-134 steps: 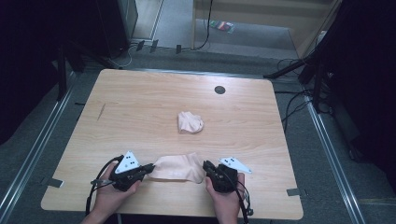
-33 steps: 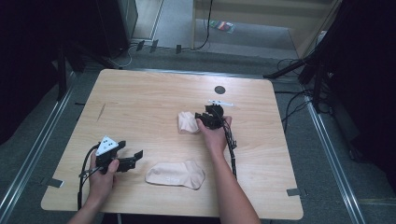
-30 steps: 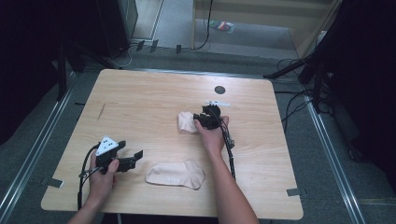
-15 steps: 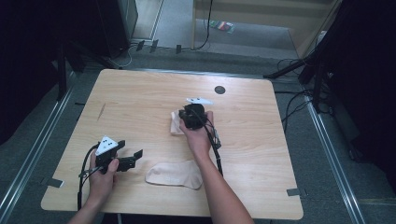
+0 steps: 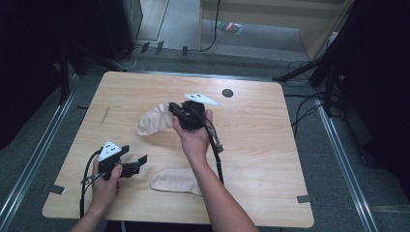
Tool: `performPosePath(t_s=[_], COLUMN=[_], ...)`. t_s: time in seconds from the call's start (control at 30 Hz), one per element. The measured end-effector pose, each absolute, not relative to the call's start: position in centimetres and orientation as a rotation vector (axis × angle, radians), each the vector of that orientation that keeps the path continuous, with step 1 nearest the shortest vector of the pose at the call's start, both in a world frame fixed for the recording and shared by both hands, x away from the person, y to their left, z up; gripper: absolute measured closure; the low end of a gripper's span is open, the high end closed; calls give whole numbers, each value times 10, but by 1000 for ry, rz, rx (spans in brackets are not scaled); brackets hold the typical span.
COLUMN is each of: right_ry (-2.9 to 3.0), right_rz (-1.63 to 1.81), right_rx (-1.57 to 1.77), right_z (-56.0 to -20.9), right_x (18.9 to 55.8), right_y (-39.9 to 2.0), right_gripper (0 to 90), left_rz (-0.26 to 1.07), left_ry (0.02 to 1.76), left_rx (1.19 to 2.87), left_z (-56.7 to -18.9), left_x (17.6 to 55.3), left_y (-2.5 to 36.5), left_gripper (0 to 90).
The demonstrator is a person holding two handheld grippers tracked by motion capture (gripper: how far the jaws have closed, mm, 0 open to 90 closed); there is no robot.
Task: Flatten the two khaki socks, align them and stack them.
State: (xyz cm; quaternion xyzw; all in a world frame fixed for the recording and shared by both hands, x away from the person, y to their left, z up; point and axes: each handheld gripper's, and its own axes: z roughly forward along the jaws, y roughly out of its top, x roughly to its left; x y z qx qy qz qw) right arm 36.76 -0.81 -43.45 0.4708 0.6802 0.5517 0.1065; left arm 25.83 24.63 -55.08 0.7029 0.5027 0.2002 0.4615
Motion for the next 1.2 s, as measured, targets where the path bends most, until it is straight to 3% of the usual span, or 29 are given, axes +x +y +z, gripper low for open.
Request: performPosePath(t_s=[0.07,0.23,0.27,0.3,0.33,0.43,0.73,1.2], right_ry=[2010,1975,1958,1958,1953,1932,1945,1985], right_rz=[1604,1394,1348,1348,1305,1252,1251,1226], right_rx=[1429,1651,1717,1717,1769,1722,1665,1596], right_z=[-443,-503,-520,-520,-529,-532,-532,-538], right_x=[370,382,387,387,389,389,384,386], right_y=[-17,-66,-85,-85,-98,-110,-116,-106], right_gripper=[887,870,811,811,712,651,547,561], left_rz=[490,488,487,487,489,492,587,601], left_ry=[1239,1245,1245,1245,1254,1266,1281,1326], left_rx=[1729,1729,1727,1727,1724,1724,1780,1812], left_z=[-551,-551,-551,-551,-551,-551,-540,-534], left_x=[258,259,259,259,259,260,280,331], left_y=[246,246,246,246,246,246,229,203], left_gripper=[146,147,149,152,159,225,300,330])
